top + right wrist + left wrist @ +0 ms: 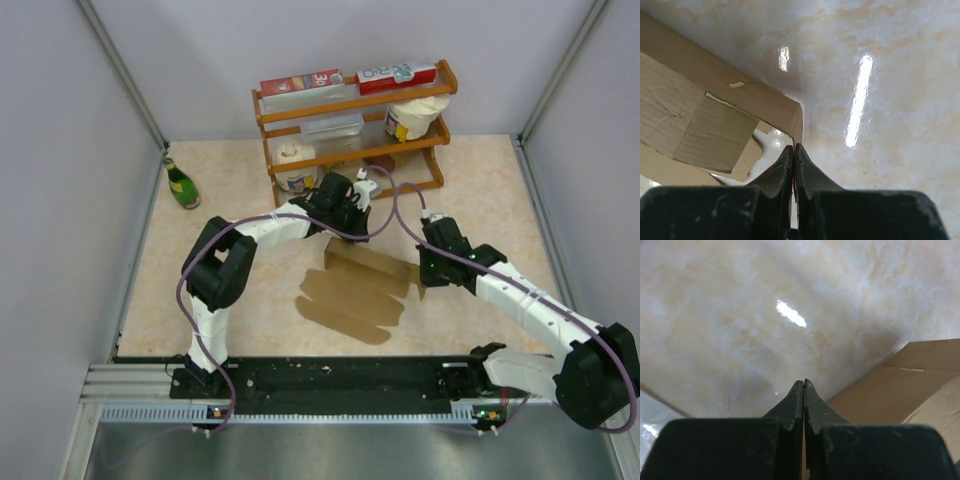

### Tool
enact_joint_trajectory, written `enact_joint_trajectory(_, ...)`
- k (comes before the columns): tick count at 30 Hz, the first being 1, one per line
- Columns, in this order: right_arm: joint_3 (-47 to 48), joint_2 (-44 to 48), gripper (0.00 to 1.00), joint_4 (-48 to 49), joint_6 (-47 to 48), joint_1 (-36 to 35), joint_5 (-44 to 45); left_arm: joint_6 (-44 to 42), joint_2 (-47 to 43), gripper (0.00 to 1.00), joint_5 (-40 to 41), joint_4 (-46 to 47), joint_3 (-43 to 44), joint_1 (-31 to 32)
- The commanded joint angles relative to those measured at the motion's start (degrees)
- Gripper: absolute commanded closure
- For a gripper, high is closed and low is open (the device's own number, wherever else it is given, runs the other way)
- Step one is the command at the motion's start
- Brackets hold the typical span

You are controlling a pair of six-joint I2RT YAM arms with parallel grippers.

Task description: Fold the paper box

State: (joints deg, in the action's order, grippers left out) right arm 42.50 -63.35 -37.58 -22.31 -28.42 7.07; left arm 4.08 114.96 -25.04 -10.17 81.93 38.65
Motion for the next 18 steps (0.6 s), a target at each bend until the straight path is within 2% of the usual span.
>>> enact_joint_trajectory(1,4.95,-2.65,1.00,3.74,5.42,0.56,1.98,-1.70,-4.30,1.00,1.04,-0.55,-1.07,-1.21)
enact_joint_trajectory(9,11.19,-11.08,1.00,5.24,13.77,0.56,0.84,-2.14,-4.74,1.00,1.83,-5.20,-1.07,-1.74)
enact_joint_trajectory(18,16.65,-17.15,1.00,4.71,21.60,0.74,-2.15,-0.12,-8.87,1.00,5.26,-4.94,-6.86,-1.83)
